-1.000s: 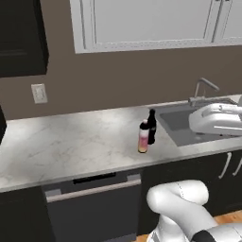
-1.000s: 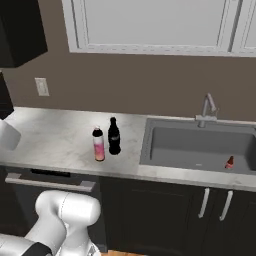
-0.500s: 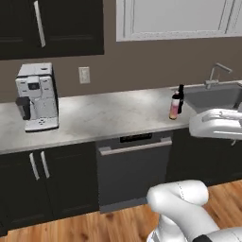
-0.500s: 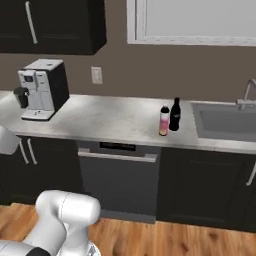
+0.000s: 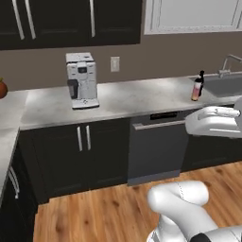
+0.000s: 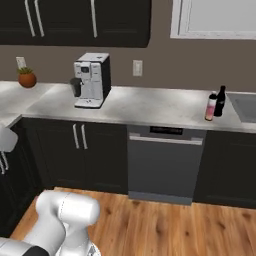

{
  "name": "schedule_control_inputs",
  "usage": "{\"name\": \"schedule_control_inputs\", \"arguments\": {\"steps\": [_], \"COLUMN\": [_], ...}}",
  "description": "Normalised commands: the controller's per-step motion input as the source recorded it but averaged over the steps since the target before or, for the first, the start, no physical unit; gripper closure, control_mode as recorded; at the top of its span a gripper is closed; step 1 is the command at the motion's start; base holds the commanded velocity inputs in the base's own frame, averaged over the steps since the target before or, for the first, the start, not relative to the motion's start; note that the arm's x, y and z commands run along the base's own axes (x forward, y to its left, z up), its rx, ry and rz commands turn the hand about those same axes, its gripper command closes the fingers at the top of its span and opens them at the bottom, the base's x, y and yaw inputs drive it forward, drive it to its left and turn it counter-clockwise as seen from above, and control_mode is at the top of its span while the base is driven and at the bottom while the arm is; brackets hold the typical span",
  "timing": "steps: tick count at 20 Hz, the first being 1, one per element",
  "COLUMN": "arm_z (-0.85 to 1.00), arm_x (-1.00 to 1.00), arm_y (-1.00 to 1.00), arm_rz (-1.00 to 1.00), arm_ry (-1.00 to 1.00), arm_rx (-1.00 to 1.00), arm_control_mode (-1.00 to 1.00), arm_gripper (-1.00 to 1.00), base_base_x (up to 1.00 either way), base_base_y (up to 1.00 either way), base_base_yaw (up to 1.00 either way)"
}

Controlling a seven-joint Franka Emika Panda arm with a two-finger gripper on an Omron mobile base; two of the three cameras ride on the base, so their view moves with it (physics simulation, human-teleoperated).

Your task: Place the large bottle from the dining counter next to the other large bottle outside the sink, and place the small bottle from the dining counter next to the other small bottle inside the sink.

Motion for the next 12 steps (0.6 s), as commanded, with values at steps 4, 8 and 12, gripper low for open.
{"name": "schedule_control_inputs", "arguments": {"steps": [4,8,12], "arm_z": [0.00,0.00,0.00], "arm_x": [0.00,0.00,0.00], "arm_y": [0.00,0.00,0.00], "arm_rz": [0.00,0.00,0.00], "arm_ry": [0.00,0.00,0.00], "arm_rx": [0.00,0.00,0.00], "arm_control_mode": [1.00,1.00,1.00], "arm_gripper": [-1.00,-1.00,-1.00], "base_base_x": [-1.00,-1.00,-1.00], "base_base_y": [0.33,0.05,0.00], "base_base_yaw": [0.00,0.00,0.00]}}
